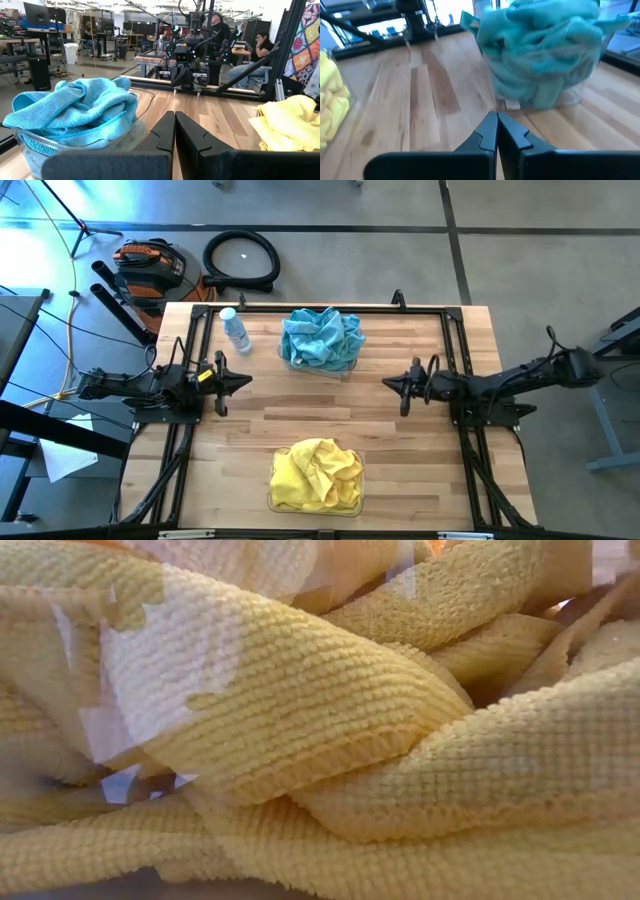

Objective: Sort microfiber towel by color & place in baskets
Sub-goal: Return to Home Position

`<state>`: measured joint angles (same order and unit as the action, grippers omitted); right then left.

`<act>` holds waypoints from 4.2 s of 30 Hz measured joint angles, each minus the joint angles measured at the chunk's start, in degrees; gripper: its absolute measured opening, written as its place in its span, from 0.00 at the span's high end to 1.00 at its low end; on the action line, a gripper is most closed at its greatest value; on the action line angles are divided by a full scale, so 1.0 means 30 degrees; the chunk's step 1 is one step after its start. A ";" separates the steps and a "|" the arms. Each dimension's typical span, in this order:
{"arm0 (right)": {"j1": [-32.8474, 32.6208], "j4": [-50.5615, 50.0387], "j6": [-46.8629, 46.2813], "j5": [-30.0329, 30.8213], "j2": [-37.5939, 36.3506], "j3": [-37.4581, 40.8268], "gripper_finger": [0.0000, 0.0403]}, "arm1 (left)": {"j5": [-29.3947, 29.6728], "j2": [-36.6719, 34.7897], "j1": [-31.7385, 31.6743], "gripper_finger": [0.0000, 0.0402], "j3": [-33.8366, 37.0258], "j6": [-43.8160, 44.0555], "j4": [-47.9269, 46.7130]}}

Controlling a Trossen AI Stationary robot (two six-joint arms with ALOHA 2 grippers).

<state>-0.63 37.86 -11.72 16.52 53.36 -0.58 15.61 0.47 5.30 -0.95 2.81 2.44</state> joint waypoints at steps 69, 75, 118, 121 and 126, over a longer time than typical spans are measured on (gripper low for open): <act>0.0696 -1.1969 0.1921 -0.2865 -1.7031 0.0000 1.00 | -0.0006 0.0000 -0.0007 1.00 0.0000 0.0000 -0.0022; 0.0700 -1.1969 0.1921 -0.2865 -1.7031 0.0000 1.00 | -0.0006 0.0000 -0.0004 1.00 0.0000 0.0000 -0.0022; 0.0693 -1.1976 0.1921 -0.2855 -1.7024 -0.0007 1.00 | -0.0006 0.0000 -0.0006 1.00 0.0000 0.0000 -0.0015; 0.0696 -1.1976 0.1921 -0.2856 -1.7024 -0.0007 1.00 | -0.0006 0.0000 -0.0001 1.00 0.0000 0.0000 -0.0022; 0.0701 -1.1976 0.1921 -0.2855 -1.7024 -0.0007 1.00 | -0.0002 0.0000 -0.0004 1.00 0.0000 0.0000 -0.0022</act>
<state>1.48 1.93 -5.96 7.95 2.28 -0.60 15.61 0.47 5.29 -0.95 2.81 2.37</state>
